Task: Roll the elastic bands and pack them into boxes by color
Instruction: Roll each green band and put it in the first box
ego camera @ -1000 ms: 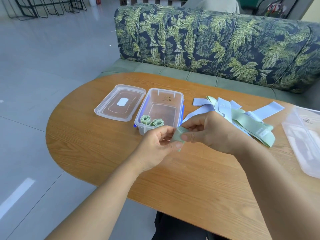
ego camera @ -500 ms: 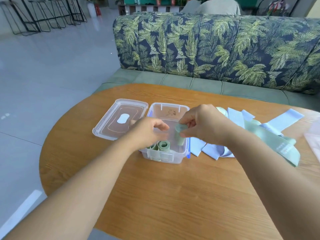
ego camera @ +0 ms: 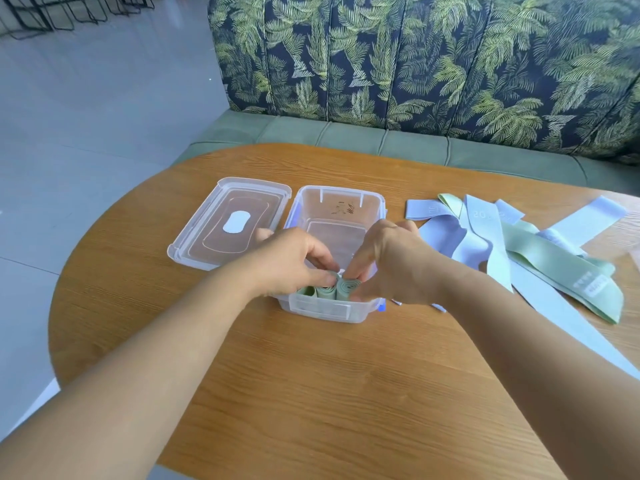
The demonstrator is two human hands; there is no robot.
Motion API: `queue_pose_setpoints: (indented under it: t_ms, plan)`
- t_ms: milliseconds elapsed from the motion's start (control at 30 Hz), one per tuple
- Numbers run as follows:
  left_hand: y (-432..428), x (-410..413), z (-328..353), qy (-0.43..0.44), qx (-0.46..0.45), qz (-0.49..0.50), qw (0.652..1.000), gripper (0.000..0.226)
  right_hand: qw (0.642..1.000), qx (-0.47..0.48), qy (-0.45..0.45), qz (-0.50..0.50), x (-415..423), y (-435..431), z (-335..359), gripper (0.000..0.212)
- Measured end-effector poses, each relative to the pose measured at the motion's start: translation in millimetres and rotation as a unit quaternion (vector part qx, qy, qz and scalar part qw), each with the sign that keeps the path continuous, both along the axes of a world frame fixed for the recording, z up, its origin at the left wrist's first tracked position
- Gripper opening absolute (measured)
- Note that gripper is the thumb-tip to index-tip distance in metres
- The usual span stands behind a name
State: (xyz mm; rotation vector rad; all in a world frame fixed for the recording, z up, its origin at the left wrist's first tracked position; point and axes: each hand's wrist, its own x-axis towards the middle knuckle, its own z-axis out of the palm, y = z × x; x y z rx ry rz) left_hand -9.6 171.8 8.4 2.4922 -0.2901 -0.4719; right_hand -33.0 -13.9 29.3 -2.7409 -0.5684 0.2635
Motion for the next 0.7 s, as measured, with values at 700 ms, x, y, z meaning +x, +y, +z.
queue_pose_setpoints:
  t_ms: [700]
  plan:
    - [-8,-8,16,0.024,0.059,-0.025,0.998,0.041,0.992,0.004,0.117,-0.038,10,1,5,0.015]
